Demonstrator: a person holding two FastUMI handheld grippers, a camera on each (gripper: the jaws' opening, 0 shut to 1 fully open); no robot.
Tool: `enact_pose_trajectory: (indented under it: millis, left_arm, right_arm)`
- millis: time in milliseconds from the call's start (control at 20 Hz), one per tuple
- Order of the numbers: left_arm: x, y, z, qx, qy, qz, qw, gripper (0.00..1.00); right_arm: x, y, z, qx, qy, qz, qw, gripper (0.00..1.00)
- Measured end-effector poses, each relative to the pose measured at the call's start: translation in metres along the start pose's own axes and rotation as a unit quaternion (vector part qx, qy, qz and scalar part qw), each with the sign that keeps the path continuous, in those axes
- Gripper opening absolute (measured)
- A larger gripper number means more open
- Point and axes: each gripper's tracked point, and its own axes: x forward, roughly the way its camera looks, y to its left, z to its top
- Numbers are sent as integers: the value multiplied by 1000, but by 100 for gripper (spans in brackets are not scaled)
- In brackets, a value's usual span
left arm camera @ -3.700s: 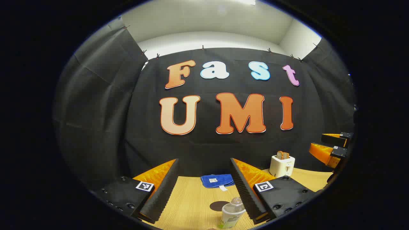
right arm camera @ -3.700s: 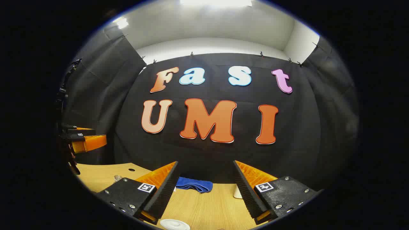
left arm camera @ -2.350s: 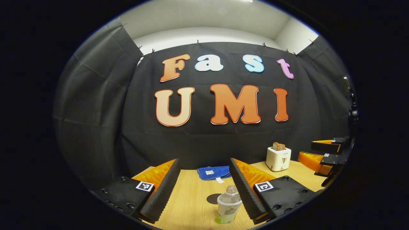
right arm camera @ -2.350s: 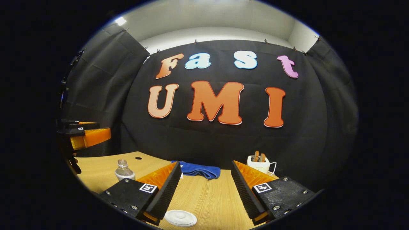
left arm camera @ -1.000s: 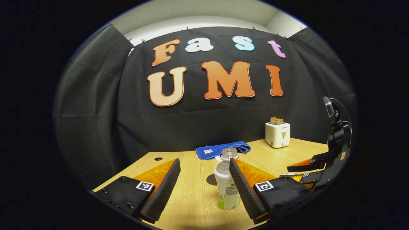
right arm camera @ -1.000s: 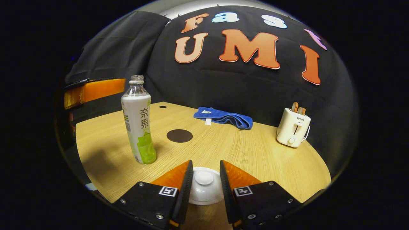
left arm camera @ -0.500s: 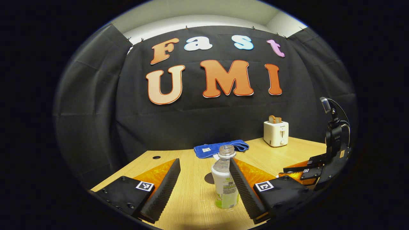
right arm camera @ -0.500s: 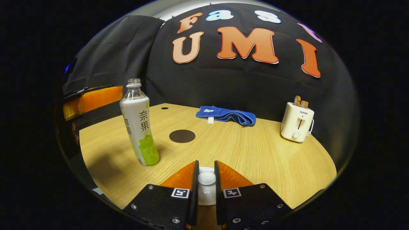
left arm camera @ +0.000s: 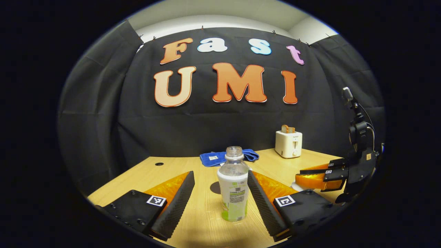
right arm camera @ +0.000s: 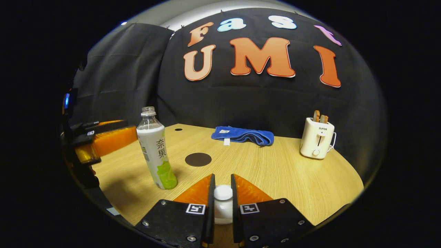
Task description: Open the teacup lid with one hand, grasp the water bottle and pour water into the teacup with the other hand; after pouring, place the water bottle on the coaster and then close the teacup lid.
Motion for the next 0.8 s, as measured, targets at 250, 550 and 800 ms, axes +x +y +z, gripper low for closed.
enact_pose_trajectory:
  millis: [250, 550, 800]
  left_arm:
    - [14, -4, -34, -5, 29, -23, 999, 99]
    - [29, -13, -75, -29, 84, -45, 995, 94]
    - [34, -13, -78, -28, 86, -45, 995, 81]
  right_arm:
    - [-8, -6, 10, 1, -11, -6, 1000, 22]
    - [-15, -14, 12, 1, -15, -15, 1000, 22]
    - [-18, -21, 16, 2, -20, -24, 1000, 22]
